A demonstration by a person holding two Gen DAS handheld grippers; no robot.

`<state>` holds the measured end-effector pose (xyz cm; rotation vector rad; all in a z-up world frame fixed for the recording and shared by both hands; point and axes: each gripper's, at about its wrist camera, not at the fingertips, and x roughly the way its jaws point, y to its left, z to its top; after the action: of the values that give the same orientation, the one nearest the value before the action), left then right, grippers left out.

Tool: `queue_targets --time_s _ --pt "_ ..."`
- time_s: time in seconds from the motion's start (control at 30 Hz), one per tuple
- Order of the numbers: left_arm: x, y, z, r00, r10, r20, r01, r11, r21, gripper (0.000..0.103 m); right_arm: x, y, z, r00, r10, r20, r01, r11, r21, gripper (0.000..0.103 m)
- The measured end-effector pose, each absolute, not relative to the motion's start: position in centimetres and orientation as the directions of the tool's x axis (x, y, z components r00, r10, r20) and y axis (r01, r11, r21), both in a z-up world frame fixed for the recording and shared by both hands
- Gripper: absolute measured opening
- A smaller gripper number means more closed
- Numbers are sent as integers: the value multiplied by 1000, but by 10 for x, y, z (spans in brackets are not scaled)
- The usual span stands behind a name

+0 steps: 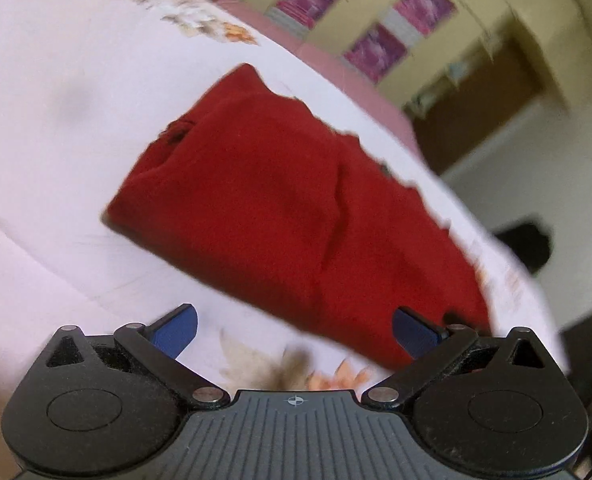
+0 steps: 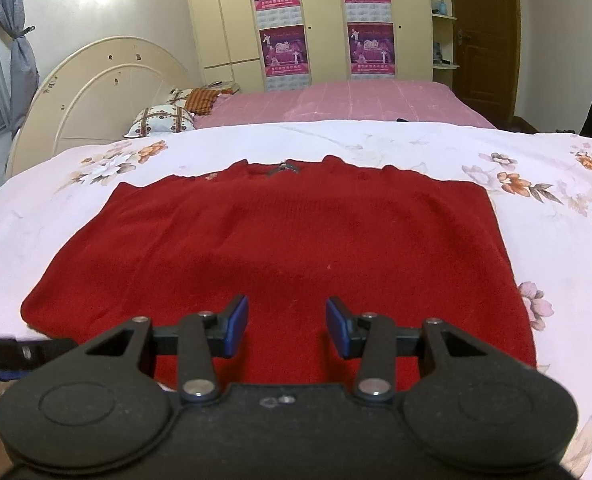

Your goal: Fold small clothes

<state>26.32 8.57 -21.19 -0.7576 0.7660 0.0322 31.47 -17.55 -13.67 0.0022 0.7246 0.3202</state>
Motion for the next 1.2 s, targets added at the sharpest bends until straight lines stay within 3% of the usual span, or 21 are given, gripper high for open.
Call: queue_targets --time_s 0.13,0.2,0.27,0.43,0.5,0.63,0.7,0.77,0.87,1.03,1.2 --pt "273 105 -228 792 -254 -555 -327 592 -737 86 316 -173 -140 703 296 -647 -292 949 116 42" --pt "282 111 -237 809 -251 -532 -338 542 -769 67 319 -172 -142 704 300 -644 -296 948 118 42" --pt "292 115 -245 821 -249 -514 -344 502 -793 59 323 -171 -143 711 299 -636 -296 948 115 42" --pt "320 109 -248 829 -226 -512 -350 505 -789 49 344 -163 -141 723 300 -623 -306 947 101 42" --pt "330 107 -247 815 -221 -535 -364 524 -770 30 354 -156 -141 727 297 -619 -314 946 85 42" --pt "335 107 -244 800 -209 -563 -369 570 -735 21 366 -136 -146 733 299 -611 -358 933 27 42" --pt "337 104 -234 805 -198 -559 -347 607 -715 11 369 -124 -163 714 245 -656 -372 926 -59 42" --pt "338 99 -219 820 -185 -542 -307 657 -689 11 357 -119 -179 768 230 -598 -399 902 -166 41" --pt "336 85 -187 850 -189 -492 -201 747 -634 11 351 -118 -183 791 222 -570 -385 905 -182 42" --pt "361 30 -143 850 -290 -440 35 865 -501 11 360 -148 -158 756 294 -584 -355 935 11 39" --pt "391 -61 -129 765 -446 -465 284 881 -378 11 346 -230 -132 807 204 -555 -180 979 98 41"
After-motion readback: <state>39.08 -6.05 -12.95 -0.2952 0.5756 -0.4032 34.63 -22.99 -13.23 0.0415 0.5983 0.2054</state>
